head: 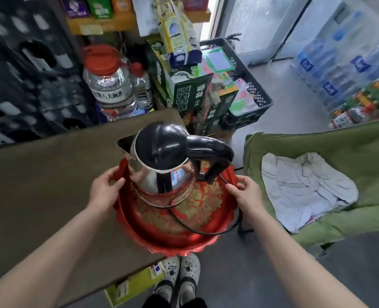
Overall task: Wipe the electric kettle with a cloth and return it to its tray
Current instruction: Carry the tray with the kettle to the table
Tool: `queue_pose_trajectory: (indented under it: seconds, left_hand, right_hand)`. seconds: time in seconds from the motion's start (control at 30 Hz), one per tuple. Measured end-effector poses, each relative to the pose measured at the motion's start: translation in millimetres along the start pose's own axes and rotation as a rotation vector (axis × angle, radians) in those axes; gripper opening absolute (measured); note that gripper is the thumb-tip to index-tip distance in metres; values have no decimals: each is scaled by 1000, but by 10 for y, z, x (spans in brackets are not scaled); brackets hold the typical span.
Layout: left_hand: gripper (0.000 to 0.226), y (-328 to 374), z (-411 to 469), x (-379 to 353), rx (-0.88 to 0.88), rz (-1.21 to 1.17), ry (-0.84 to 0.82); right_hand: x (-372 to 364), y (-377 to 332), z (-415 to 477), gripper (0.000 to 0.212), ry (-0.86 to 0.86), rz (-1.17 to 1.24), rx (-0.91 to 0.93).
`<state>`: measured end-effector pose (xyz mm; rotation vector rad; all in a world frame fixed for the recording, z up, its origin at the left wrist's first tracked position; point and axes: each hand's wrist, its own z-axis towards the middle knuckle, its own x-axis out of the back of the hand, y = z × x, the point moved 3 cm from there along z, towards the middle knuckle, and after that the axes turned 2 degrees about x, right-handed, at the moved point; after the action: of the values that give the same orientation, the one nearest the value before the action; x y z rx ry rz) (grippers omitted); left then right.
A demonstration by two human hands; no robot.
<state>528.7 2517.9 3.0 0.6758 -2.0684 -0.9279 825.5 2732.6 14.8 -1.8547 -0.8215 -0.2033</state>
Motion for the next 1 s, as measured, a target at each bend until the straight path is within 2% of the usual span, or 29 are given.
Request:
queue_pose_trajectory:
  seconds: [0.27, 0.43, 0.53, 0.6, 0.7, 0.8, 0.87, 0.93, 1.0]
  left_hand:
    - [26, -132, 841, 94, 19, 180, 158]
    - [22, -116, 1068, 93, -17, 250, 170]
    - [8, -102, 1122, 67, 16, 263, 198]
    - [19, -85, 1116, 29, 28, 268, 197]
    - [9, -54, 1065, 15, 15, 333, 200]
    - [26, -73, 1001, 74, -77, 310, 235]
    - [42, -48, 856, 132, -126, 63, 192]
    - [60, 53, 649, 168, -176, -176, 75]
    - [77, 248, 459, 195, -232, -284, -91]
  right_hand:
    - [-855, -212, 1009, 26, -76, -79, 104]
    - [-996, -281, 1182, 23, -67, -69, 117]
    - [-1021, -303, 1210, 23, -75, -83, 128]
    - [-1025, -304, 1211, 24, -78, -92, 122]
    - [-1020, -321, 1211, 25, -87, -115, 115]
    - [-1026, -404, 1158, 32, -128, -205, 140]
    - [-1011, -546, 1078, 45, -147, -268, 247]
    - [-982, -802, 928, 51, -209, -226, 423]
    - [-979, -1072, 751, 57, -376, -147, 546]
